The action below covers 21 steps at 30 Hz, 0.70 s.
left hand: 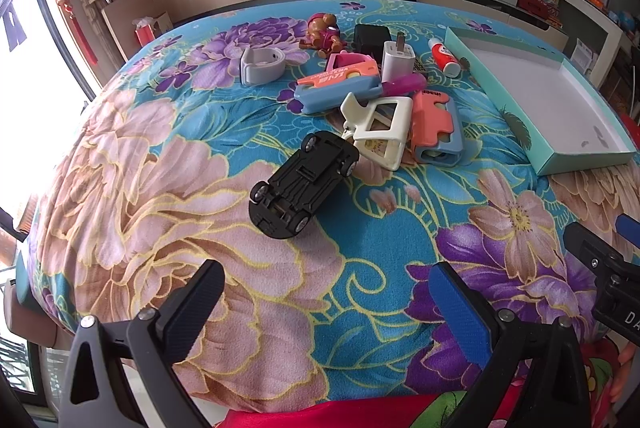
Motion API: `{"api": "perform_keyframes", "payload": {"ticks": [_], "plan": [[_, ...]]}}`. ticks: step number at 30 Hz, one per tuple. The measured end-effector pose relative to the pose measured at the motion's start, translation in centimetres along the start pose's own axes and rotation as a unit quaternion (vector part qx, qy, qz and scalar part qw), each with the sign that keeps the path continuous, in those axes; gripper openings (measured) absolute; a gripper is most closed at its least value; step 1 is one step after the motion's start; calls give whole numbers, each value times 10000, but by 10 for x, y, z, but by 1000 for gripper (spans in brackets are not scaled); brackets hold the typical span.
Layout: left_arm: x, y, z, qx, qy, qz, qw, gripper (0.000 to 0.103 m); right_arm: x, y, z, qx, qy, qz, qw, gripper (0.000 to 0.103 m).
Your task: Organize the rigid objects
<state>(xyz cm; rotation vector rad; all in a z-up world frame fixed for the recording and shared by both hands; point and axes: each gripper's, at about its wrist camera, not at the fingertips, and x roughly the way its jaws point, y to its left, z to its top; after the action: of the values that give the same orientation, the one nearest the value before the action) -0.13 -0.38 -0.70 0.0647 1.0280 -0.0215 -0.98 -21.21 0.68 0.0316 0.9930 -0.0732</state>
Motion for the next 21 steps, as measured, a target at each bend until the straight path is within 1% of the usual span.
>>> {"api": "perform_keyframes", "payload": {"ticks": [21], "plan": [[0, -1, 1, -5, 6, 2, 10000, 103, 1, 0, -1, 56, 3, 10, 10000, 99]]}}
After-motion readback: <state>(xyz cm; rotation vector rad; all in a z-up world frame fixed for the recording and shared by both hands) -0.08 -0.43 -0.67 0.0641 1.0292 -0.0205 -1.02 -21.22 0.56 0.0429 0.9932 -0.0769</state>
